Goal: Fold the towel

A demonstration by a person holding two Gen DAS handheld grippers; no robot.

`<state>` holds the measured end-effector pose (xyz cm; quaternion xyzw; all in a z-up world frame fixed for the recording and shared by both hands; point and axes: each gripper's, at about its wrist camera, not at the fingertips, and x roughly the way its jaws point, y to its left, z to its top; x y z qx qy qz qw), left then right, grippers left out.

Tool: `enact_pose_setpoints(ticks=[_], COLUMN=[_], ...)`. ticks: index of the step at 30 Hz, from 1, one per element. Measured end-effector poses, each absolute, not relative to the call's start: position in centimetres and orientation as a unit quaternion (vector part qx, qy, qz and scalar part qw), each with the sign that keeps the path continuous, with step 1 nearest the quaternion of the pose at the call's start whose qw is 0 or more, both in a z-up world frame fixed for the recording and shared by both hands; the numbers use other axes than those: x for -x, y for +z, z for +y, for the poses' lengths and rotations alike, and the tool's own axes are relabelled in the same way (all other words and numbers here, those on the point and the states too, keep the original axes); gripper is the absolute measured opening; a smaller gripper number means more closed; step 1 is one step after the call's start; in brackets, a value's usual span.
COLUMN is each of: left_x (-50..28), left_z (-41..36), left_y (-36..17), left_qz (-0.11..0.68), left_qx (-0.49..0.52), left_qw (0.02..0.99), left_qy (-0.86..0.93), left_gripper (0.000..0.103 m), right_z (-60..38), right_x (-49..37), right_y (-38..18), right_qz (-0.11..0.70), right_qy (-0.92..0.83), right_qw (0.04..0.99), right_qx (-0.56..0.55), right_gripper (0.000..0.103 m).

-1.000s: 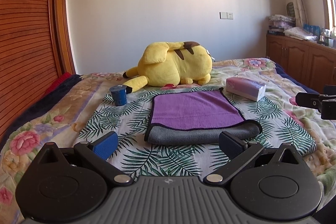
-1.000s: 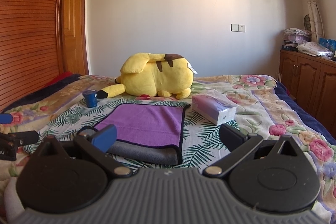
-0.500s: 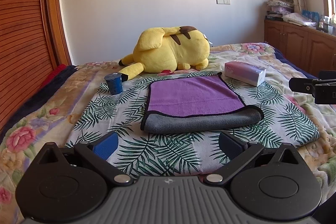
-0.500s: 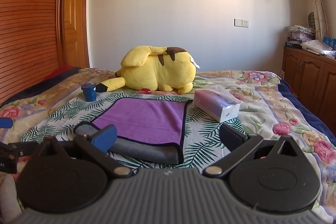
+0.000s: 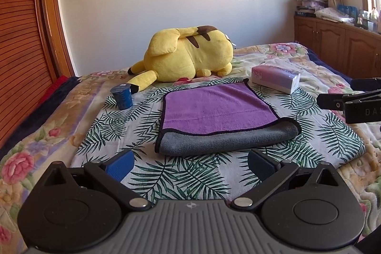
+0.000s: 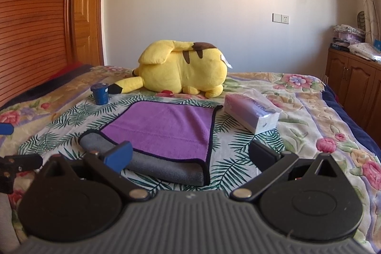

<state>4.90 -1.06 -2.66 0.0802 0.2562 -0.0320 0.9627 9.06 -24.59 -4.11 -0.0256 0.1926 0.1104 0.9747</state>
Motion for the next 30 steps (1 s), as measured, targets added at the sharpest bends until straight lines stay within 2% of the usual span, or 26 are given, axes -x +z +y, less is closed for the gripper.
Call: enact_pose_setpoints(ticks=[13, 14, 17, 18, 22, 27, 30], left_x=[-8.5, -8.8, -10.0, -10.4, -12.0, -13.5, -14.3], left_z=[-0.2, -0.1, 0.3, 0.4, 1.1, 1.6, 1.9], left_y=[-3.5, -3.5, -3.8, -3.9, -4.4, -5.1, -5.5], left_qz=[0.290, 0.293, 0.297, 0.299, 0.305, 0.313, 0.317], left_qx=[-0.067, -0.066, -0.062, -0.060, -0.056, -0.051, -0.054], left_qw=[0.953, 0.952, 0.951, 0.951, 0.949, 0.946, 0.944], left_qy=[-0.055, -0.056, -0.059, -0.060, -0.064, -0.067, -0.069], left_gripper=[0.074, 0.074, 0.072, 0.071, 0.065, 0.064, 0.061], right_z=[-24.0, -23.9, -23.8, -23.8, -23.8, -24.1, -24.2], right_x=[-12.1, -12.4, -13.2, -13.6, -14.6, -15.9, -16.7], right_y=[-5.2, -5.3, -5.7, -5.8, -6.4, -6.9, -7.3], right_qz=[0.220, 0.222, 0.233, 0.238, 0.250, 0.262, 0.269], right_qy=[0.131, 0.133, 0.140, 0.142, 0.143, 0.143, 0.143], right_qw=[0.966, 0.965, 0.961, 0.960, 0.957, 0.954, 0.952], right_qx=[0.039, 0.040, 0.038, 0.038, 0.037, 0.030, 0.027], right_gripper=[0.102, 0.102, 0.089, 0.088, 0.088, 0.087, 0.086])
